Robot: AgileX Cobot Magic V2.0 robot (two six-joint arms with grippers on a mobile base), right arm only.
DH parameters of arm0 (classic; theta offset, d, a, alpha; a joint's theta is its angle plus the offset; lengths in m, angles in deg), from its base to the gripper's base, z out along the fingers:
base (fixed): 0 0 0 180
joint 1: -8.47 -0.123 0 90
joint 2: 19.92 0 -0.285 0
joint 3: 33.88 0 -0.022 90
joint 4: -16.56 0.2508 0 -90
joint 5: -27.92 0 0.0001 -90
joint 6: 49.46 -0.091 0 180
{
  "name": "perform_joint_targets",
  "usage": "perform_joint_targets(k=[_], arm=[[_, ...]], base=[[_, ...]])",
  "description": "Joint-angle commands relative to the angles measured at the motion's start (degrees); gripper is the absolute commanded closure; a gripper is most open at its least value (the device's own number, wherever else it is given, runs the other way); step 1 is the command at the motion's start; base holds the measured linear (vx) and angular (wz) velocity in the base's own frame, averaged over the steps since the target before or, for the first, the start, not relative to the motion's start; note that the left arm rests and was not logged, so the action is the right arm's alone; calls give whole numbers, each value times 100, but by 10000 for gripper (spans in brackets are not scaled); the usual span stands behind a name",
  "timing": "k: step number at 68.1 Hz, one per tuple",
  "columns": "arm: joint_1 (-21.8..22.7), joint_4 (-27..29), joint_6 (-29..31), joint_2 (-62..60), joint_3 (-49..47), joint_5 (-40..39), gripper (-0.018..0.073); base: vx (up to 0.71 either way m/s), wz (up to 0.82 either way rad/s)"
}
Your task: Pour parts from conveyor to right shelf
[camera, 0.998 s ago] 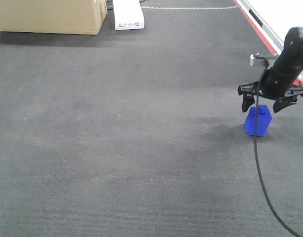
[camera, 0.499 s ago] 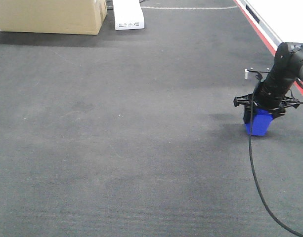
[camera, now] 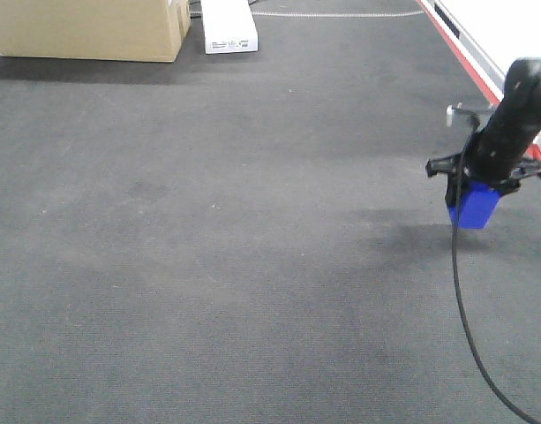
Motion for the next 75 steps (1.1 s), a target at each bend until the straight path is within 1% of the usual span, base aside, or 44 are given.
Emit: perform_joint_targets(k=[1, 8, 15, 26, 33, 46, 59, 75], arm=[[28, 89, 181, -764, 109, 312, 568], [28, 111, 344, -1237, 702, 189, 568], [28, 123, 369, -1936, 1558, -250, 568], [28, 312, 377, -3245, 3216, -1494, 568], [28, 509, 594, -4122, 4251, -2336, 568], [28, 565, 829, -5624, 5677, -3380, 568], [28, 577, 862, -6950, 6723, -3934, 568], [28, 657, 862, -8699, 7720, -4113, 568]], base=[[0, 0], [0, 0], [0, 0], [0, 0], [0, 0], [0, 0], [0, 0], [0, 0]])
